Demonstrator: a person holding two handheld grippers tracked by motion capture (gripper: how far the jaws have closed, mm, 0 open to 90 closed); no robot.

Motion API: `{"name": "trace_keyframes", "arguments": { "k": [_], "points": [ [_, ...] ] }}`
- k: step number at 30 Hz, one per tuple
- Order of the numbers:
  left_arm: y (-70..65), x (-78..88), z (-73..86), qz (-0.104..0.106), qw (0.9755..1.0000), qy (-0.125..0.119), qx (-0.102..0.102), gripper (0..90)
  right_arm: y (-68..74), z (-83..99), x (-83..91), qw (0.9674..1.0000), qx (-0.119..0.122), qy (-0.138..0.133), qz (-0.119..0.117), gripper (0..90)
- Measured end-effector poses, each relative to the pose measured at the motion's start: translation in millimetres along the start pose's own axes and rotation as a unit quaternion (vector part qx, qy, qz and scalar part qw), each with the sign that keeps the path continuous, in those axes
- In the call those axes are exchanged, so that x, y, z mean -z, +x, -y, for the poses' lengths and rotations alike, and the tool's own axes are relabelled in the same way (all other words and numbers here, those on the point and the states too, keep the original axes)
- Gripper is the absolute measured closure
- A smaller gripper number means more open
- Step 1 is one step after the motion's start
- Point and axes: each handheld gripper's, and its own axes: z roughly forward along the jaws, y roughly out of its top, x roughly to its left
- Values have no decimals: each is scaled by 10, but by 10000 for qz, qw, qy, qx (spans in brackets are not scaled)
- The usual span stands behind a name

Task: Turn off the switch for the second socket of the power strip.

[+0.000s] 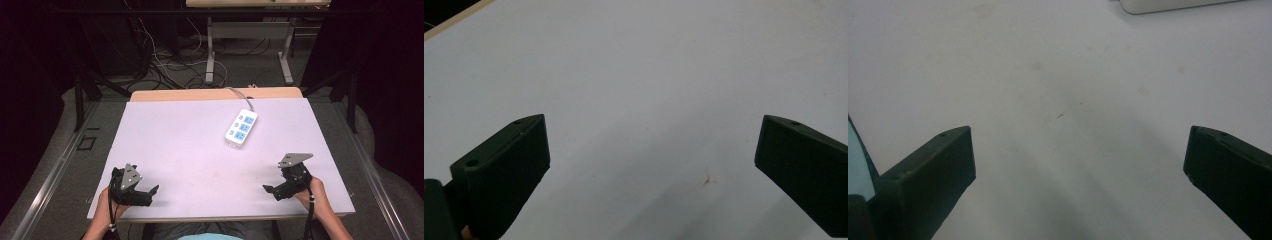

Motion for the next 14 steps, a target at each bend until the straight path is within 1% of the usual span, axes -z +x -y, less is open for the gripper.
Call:
{"name": "trace_keyframes", "arguments": {
  "k": [1, 2, 3, 4, 5, 6, 7, 8, 9, 10, 11, 14],
  "points": [
    [1, 0, 0, -2, 10000, -4, 3, 10, 6, 14, -8, 10000, -23, -65, 34, 0],
    [1, -1, 0, -2, 10000, -4, 2, 9, 14, 22, 7, 10000, -48, 10, 13, 0],
    [1, -1, 0, -1, 10000, -1, -1, 9, 13, 31, 5, 10000, 4, -28, 29, 0],
    [1, -1, 0, -2, 10000, -1, -1, 10, 24, 41, 4, 10000, -23, -47, 63, 0],
    [0, 0, 0, -3, 10000, -2, 0, 10, 30, 46, 15, 10000, -26, 18, 28, 0],
    [-1, 0, 0, -3, 10000, -4, -1, 9, 38, 53, 18, 10000, -30, 23, 19, 0],
    [1, -1, 0, -7, 10000, -11, -9, 9, 44, 63, 8, 10000, -11, -36, 28, 0],
    [1, -1, 0, -4, 10000, -6, -4, 9, 49, 64, 15, 10000, -18, 68, 31, 0],
    [0, -1, 1, -7, 10000, -4, -8, 9, 56, 72, 5, 10000, -53, 15, 32, 0],
    [-1, -1, 1, -7, 10000, -6, -15, 10, 51, 79, 0, 10000, -36, 2, 45, 0],
    [-1, -1, 0, -9, 10000, -10, -26, 10, 47, 79, 4, 10000, -32, 62, 16, 0],
    [-1, 1, -1, 2, 10000, 7, -56, 10, 38, 84, -2, 10000, -10, 63, -18, 0]
  ]
}}
